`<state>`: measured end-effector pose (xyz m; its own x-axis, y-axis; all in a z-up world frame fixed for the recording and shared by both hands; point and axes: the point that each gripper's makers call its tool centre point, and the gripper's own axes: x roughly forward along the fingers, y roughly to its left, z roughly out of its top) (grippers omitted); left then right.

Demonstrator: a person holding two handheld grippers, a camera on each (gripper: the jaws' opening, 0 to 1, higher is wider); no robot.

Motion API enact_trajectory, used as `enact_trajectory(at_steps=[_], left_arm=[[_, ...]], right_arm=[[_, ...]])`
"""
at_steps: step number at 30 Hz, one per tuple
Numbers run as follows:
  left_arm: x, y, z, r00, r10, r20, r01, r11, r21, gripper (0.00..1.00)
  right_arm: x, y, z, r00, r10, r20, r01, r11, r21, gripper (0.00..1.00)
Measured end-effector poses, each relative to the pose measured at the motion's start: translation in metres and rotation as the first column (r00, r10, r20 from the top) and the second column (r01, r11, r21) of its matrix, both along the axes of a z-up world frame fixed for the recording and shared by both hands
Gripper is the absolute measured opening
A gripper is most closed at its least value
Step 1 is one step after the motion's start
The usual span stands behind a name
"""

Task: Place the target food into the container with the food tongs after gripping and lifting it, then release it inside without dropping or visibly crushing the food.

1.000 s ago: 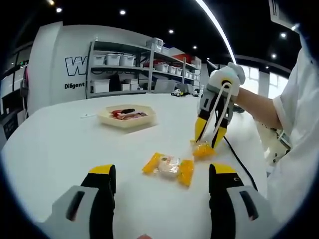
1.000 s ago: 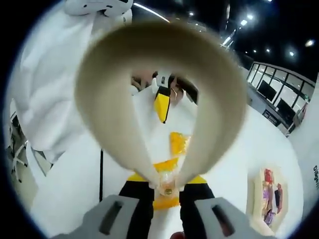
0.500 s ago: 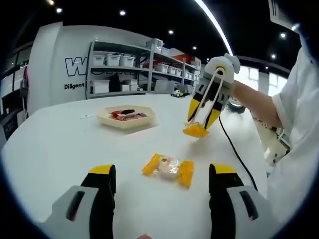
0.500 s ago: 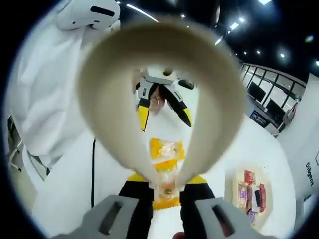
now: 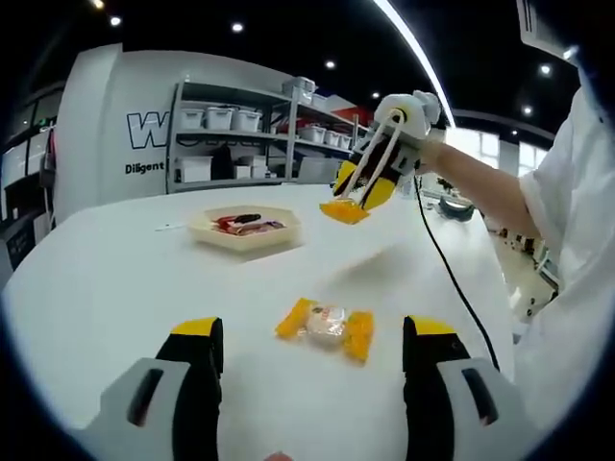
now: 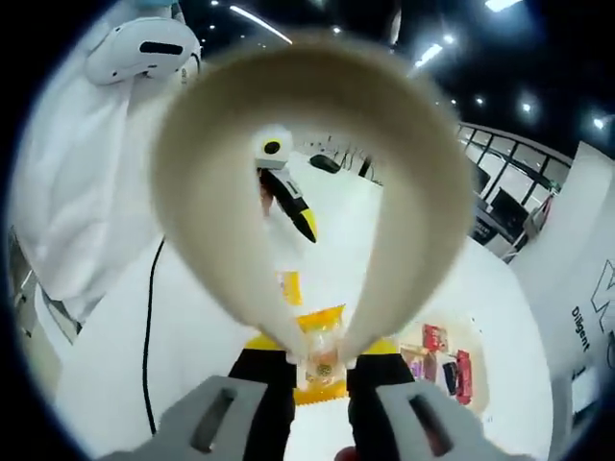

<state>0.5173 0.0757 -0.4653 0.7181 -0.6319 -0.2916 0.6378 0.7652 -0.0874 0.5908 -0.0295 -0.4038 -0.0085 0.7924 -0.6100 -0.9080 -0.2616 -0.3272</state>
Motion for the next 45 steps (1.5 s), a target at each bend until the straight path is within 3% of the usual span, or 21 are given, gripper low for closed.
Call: enact_trajectory(at_steps=[15,29,38,39,45], left_arm=[[0.0,0.006,0.001,1.0,0.009,0.005,-0.009,1.0,-0.008,0.75],[0.0,0.007,0.0,1.0,0.015,0.004,-0.015,1.0,-0.007,0.75],[0.0,0.008,0.001,1.0,0.016,0.004,-0.016,1.0,-0.007,0.75],[0.0,0.008,0.001,1.0,0.016,0.005,-0.016,1.0,-0.006,0.75],[0.0,0.009,0.001,1.0,0.018,0.006,-0.018,1.0,-0.005,0.75]], right_arm=[[0.062,0.001,0.004,0.993,-0.114,-0.007,0.114,0.993,0.026,0.13],[0.116,-0.008,-0.001,0.977,-0.215,0.005,0.215,0.977,-0.006,0.13],[0.151,-0.018,-0.015,0.94,-0.342,-0.005,0.342,0.939,-0.017,0.13],[0.157,-0.02,-0.018,0.928,-0.373,-0.003,0.373,0.927,-0.025,0.13],[0.167,-0.018,-0.026,0.911,-0.412,0.009,0.412,0.91,-0.044,0.14]])
